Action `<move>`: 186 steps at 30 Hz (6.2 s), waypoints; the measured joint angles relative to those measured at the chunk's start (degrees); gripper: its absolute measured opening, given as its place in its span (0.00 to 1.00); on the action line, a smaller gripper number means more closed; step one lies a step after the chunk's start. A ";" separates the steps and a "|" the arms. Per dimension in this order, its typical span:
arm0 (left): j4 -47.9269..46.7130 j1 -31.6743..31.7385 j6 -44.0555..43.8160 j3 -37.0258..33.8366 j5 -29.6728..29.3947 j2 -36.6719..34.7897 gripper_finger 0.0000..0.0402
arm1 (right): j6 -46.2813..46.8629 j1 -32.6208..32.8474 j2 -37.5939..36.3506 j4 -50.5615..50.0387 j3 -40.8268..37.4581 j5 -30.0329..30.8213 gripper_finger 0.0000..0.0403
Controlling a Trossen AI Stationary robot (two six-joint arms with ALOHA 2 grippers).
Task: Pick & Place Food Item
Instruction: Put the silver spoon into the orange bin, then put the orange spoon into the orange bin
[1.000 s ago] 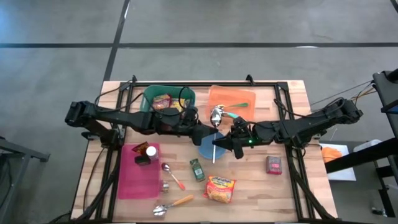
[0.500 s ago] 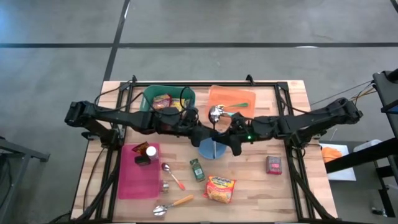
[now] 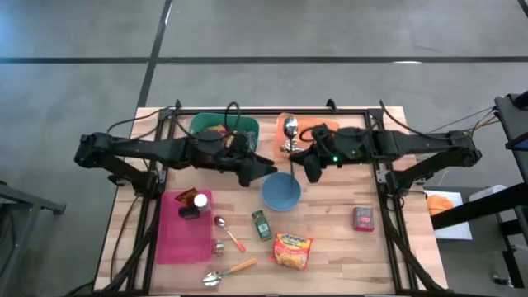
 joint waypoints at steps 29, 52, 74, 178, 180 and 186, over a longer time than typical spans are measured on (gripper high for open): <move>-25.89 0.92 0.64 -0.10 2.27 -6.19 0.66 | -39.68 -33.39 17.00 -26.72 -0.85 -7.07 0.02; -25.83 1.03 -4.23 -0.10 -6.07 -6.19 0.66 | -52.96 -35.60 34.92 -28.43 -0.87 -15.74 0.02; -25.89 1.07 -4.19 -0.10 -6.26 -6.19 0.66 | -48.03 -34.33 36.08 -26.74 -0.85 -17.14 0.04; -31.51 -21.26 62.65 -14.46 2.15 22.50 0.29 | -11.43 -8.37 3.47 -23.53 -0.90 -9.08 0.52; -31.60 -21.26 62.80 -14.50 2.14 22.53 0.21 | -11.69 -8.37 3.49 -23.54 -0.90 -9.08 0.52; -31.75 -21.16 62.04 -14.63 1.27 22.53 0.02 | -11.73 -8.37 3.47 -23.57 -0.90 -9.10 0.52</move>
